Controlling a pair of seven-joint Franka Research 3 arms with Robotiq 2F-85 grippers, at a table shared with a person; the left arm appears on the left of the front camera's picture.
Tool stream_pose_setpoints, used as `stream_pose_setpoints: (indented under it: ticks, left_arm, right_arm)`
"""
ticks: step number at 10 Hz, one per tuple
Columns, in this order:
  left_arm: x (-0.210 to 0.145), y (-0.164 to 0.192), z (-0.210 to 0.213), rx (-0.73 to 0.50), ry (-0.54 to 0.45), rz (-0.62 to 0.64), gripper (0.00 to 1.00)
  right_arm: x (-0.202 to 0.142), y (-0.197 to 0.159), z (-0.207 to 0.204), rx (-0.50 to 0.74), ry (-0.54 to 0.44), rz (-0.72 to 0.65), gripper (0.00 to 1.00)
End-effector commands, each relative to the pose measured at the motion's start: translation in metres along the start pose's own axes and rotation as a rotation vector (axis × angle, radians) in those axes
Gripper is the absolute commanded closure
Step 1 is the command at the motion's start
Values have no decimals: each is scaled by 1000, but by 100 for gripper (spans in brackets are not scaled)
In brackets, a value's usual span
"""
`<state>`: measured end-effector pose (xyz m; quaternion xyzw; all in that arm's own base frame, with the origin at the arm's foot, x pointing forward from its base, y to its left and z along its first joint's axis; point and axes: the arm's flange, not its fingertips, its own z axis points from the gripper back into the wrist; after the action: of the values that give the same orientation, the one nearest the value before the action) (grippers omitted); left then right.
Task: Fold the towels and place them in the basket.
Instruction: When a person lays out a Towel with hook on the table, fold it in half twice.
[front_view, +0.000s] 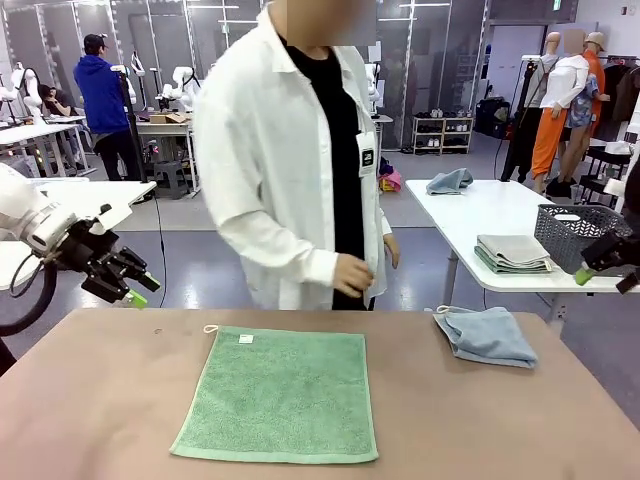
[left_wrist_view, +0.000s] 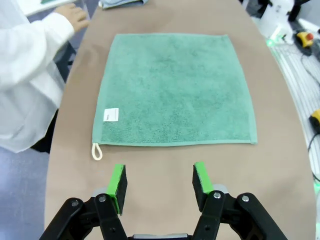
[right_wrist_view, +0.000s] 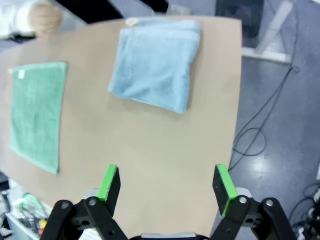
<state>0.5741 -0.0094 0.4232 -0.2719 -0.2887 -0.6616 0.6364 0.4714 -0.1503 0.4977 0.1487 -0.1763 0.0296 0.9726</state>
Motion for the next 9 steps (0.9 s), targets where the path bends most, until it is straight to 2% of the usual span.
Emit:
stream_pose_setpoints:
  ticks: [1,2,5,6,7,8,9]
  left_arm:
    - [41,-31,9,45,155,-19,32]
    - [62,-48,12,71,229,-32,32]
    - [116,-108,5,131,356,-100,32]
    - [132,-124,-2,150,393,-134,12]
    - [145,-139,-8,167,429,-172,12]
    - [160,-160,-15,193,478,-192,0]
    - [171,-180,-22,221,540,-206,10]
  right_arm:
    - [-15,58,17,-40,-19,228,7]
    - [-25,91,23,-88,-15,355,7]
    - [-72,183,16,-170,10,740,7]
    - [-84,206,8,-195,50,890,0]
    - [-94,225,-1,-190,70,1065,0]
    - [-104,243,-13,-186,94,1233,0]
    - [-111,255,-25,-169,103,1355,0]
